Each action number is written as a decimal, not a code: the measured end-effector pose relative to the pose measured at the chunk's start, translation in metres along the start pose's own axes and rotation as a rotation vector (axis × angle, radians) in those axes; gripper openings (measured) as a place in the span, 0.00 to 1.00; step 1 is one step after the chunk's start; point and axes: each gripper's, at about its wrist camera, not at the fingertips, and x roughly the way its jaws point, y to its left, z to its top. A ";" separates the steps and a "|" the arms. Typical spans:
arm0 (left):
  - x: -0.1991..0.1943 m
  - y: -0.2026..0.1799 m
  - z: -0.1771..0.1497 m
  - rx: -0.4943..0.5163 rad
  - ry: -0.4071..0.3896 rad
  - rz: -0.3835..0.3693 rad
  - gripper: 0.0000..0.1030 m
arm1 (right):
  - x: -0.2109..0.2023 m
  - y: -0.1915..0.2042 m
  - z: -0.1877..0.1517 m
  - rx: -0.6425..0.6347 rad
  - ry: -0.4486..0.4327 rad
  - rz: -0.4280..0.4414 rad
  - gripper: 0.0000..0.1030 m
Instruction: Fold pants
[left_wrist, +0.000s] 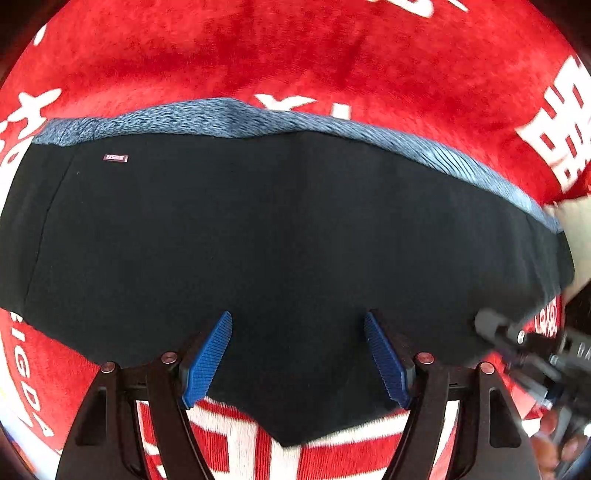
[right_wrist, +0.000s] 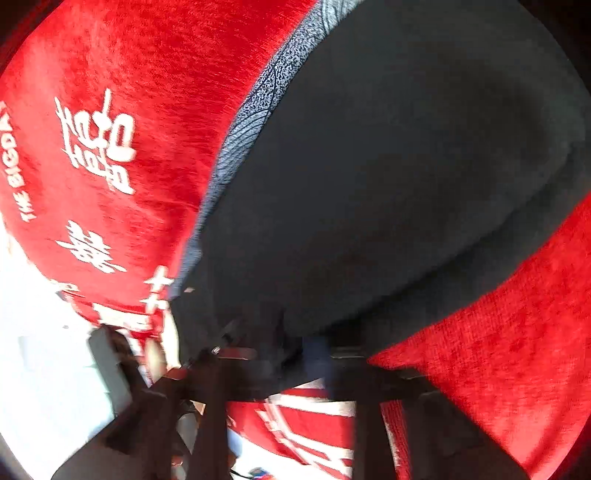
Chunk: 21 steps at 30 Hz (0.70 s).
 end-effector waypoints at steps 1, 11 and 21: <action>-0.004 -0.003 -0.005 0.012 -0.001 -0.006 0.73 | -0.003 0.003 -0.002 -0.015 -0.011 0.009 0.07; -0.004 -0.016 -0.046 0.108 -0.056 0.051 0.76 | -0.001 -0.010 -0.022 -0.077 -0.012 -0.074 0.07; -0.030 -0.031 -0.017 0.097 -0.071 0.096 0.76 | -0.092 -0.019 -0.007 -0.154 -0.114 -0.245 0.24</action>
